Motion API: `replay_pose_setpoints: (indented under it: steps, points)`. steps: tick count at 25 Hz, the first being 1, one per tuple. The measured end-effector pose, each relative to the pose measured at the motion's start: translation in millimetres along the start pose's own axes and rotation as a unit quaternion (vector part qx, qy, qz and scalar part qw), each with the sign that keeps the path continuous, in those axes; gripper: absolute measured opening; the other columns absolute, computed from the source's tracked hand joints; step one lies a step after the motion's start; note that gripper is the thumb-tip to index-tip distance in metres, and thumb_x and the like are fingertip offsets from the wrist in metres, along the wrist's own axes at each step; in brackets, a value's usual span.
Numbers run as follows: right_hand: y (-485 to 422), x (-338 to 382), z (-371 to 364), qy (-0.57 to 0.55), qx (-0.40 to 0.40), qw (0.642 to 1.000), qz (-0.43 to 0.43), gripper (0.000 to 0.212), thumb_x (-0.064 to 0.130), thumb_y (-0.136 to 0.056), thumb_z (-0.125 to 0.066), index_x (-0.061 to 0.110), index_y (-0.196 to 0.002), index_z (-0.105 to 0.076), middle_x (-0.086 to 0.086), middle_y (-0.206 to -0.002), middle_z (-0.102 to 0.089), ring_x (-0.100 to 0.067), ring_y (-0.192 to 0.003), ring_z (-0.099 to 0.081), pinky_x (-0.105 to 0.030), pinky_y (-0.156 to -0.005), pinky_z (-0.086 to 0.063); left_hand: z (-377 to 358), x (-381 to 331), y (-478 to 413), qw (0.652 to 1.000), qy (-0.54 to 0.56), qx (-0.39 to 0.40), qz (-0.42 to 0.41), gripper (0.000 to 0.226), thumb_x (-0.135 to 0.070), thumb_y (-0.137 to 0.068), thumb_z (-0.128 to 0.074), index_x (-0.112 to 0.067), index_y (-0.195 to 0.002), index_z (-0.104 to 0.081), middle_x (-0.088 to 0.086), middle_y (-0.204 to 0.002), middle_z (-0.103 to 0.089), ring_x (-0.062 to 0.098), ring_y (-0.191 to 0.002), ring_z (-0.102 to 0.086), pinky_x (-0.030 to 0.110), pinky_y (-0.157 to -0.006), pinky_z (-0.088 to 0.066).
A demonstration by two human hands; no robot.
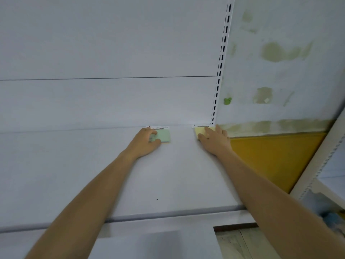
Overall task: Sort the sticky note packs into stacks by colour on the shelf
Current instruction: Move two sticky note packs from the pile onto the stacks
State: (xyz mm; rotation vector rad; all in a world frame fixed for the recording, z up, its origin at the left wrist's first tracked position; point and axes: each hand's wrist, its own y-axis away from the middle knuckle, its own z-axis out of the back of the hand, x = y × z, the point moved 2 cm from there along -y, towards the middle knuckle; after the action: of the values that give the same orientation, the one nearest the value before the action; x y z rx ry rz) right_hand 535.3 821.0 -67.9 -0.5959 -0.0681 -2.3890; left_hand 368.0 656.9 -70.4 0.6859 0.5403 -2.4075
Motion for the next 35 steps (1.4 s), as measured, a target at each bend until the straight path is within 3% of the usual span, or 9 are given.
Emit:
replay_pose_setpoints:
  steps: [3,5,9,14,26,35]
  points:
    - [5.9,9.4,7.0,-0.021,-0.093,0.993,0.063,0.050,0.039,-0.094,-0.038,0.023,-0.141,-0.033,-0.009,-0.156,-0.015,-0.029,-0.144,-0.010,-0.042,-0.118,-0.007,10.8,3.1,4.7,1.000,0.000,-0.029,-0.006,0.046,-0.023,-0.088,-0.055,-0.009,-0.131,-0.046,0.009,-0.141,-0.043,0.022,-0.136,-0.034,0.027,-0.109,-0.025]
    - [9.2,26.9,9.7,0.000,-0.113,0.985,0.128,0.047,0.036,-0.094,-0.040,0.023,-0.139,-0.036,-0.007,-0.155,-0.020,-0.027,-0.143,-0.014,-0.040,-0.118,-0.008,26.5,7.0,7.8,0.997,-0.064,-0.040,-0.019,0.047,-0.029,-0.091,-0.050,-0.011,-0.134,-0.042,0.009,-0.145,-0.039,0.024,-0.137,-0.033,0.032,-0.111,-0.026]
    - [14.2,91.2,-4.1,0.039,-0.065,0.965,0.252,0.046,0.034,-0.095,-0.041,0.024,-0.139,-0.037,-0.004,-0.154,-0.025,-0.025,-0.141,-0.021,-0.037,-0.116,-0.012,82.4,29.3,27.0,0.974,-0.210,-0.086,-0.021,0.048,-0.037,-0.095,-0.038,-0.015,-0.138,-0.037,0.005,-0.147,-0.038,0.026,-0.135,-0.034,0.038,-0.107,-0.032]
    - [41.3,204.0,-47.4,0.044,-0.022,0.943,0.330,0.045,0.034,-0.096,-0.038,0.025,-0.139,-0.036,-0.002,-0.152,-0.030,-0.024,-0.140,-0.025,-0.036,-0.114,-0.016,161.3,113.1,91.2,0.955,-0.271,-0.105,0.060,0.049,-0.038,-0.096,-0.034,-0.015,-0.139,-0.035,0.008,-0.144,-0.042,0.029,-0.133,-0.037,0.041,-0.105,-0.035]
    - [160.9,471.0,-177.7,0.038,0.065,0.905,0.418,0.046,0.036,-0.097,-0.035,0.025,-0.141,-0.033,-0.001,-0.151,-0.033,-0.026,-0.138,-0.028,-0.038,-0.113,-0.022,365.3,326.0,264.4,0.929,-0.269,-0.136,0.213,0.049,-0.035,-0.097,-0.033,-0.013,-0.141,-0.031,0.015,-0.144,-0.040,0.033,-0.133,-0.035,0.045,-0.104,-0.034]
    - [106.6,573.0,-240.4,-0.056,0.087,0.915,0.390,0.041,0.027,-0.095,-0.041,0.020,-0.135,-0.043,-0.010,-0.141,-0.045,-0.029,-0.130,-0.039,-0.037,-0.110,-0.029,425.4,424.7,246.6,0.934,-0.234,-0.149,0.226,0.047,-0.031,-0.097,-0.035,-0.014,-0.140,-0.033,0.017,-0.142,-0.041,0.035,-0.130,-0.039,0.046,-0.104,-0.037]
